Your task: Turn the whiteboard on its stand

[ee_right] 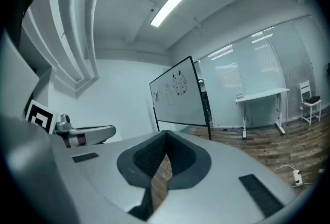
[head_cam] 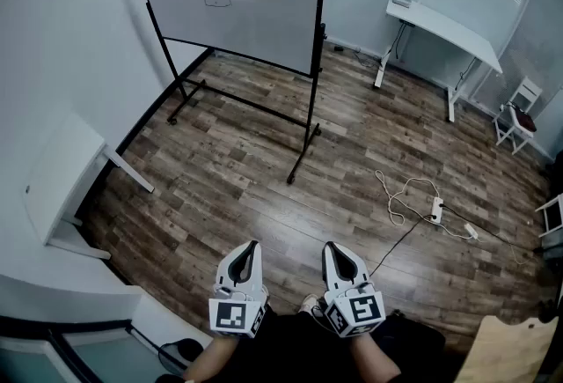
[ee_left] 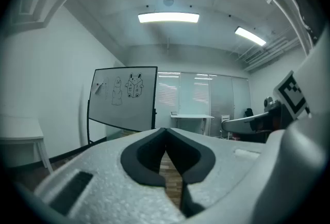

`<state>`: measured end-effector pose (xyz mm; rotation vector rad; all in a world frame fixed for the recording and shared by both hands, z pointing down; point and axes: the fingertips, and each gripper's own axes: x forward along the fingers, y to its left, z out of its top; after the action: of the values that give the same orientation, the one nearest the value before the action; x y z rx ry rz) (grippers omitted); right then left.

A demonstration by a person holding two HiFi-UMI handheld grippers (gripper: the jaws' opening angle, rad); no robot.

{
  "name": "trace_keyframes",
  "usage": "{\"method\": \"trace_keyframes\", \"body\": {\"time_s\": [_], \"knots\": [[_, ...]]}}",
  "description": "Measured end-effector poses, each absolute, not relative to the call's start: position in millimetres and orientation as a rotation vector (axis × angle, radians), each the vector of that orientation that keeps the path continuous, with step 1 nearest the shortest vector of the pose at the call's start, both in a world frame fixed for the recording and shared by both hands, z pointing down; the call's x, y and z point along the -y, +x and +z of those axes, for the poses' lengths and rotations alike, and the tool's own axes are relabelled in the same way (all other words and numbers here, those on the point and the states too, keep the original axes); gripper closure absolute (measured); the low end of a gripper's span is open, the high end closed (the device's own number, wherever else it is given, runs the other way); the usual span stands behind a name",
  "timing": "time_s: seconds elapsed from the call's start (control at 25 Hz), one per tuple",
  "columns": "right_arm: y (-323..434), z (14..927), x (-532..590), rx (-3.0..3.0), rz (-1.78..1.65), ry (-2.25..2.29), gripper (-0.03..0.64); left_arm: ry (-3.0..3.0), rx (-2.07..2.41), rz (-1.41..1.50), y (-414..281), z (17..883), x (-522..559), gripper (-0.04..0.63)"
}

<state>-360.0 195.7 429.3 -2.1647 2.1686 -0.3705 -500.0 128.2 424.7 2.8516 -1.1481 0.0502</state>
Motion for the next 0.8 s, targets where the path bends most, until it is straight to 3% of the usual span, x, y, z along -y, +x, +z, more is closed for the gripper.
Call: {"method": "trace_keyframes", "body": {"time_s": [0.8], "knots": [[-343.1,430.4,-200.0,-2.118,-0.368,-2.150,0.611,2.820,1.150,0.015,-479.5,423.7,-131.4,0.583]]}}
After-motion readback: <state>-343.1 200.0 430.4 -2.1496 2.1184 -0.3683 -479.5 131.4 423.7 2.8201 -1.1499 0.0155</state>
